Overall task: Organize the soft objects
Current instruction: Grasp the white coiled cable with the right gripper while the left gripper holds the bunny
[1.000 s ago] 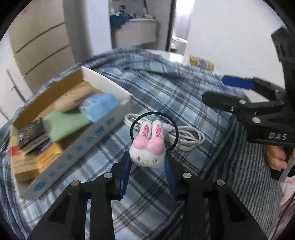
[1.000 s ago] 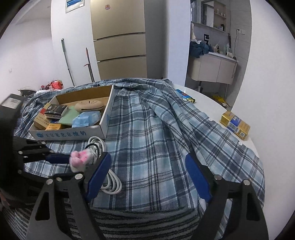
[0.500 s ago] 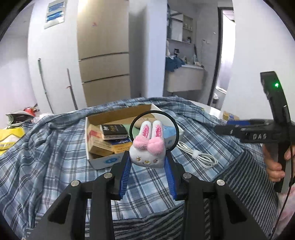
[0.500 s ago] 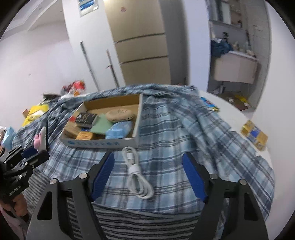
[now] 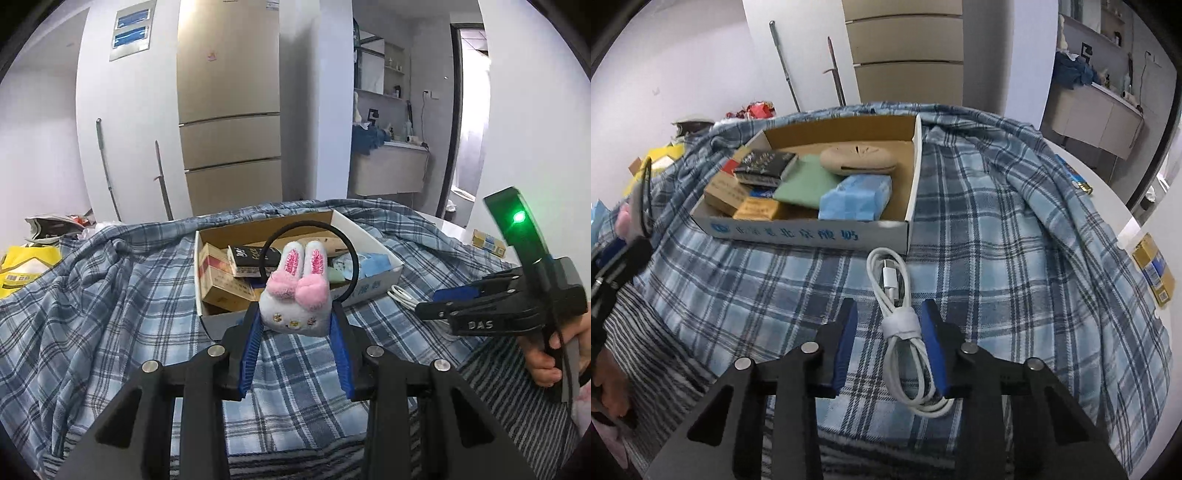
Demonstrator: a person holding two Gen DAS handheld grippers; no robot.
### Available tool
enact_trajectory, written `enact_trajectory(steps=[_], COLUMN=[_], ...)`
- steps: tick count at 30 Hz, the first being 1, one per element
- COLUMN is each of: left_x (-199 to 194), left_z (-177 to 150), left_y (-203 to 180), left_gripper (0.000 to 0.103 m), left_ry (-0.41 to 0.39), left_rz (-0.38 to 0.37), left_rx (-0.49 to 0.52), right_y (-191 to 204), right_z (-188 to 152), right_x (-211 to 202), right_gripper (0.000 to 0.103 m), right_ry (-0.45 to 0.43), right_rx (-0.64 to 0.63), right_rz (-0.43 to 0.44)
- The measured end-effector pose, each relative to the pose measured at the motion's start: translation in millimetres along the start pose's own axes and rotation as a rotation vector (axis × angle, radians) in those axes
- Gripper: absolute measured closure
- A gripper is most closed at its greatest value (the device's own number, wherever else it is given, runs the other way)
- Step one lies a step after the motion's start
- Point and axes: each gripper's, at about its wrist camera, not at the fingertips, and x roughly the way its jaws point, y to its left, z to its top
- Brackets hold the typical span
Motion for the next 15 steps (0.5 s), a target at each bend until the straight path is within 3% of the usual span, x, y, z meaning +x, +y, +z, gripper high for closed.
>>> enact_trajectory(steps=[7,15], left_x=[0.2,-0.8], left_z=[-0.1,-0.2], left_y=[-2.1,3.1], left_gripper=[0.065,0.065], left_ry=[-0.013,-0.021], left_rz=[0.024,0.02], left_rx=[0.001,-0.018], right_y=[-3.2,3.0], right_z=[-7.3,-11.8], right_x=[14.5,17.9], right_gripper=[0.07,0.081], right_ry=[0.034,0.037], right_rx=[0.001,-0.045], right_rz=[-0.02,-0.068])
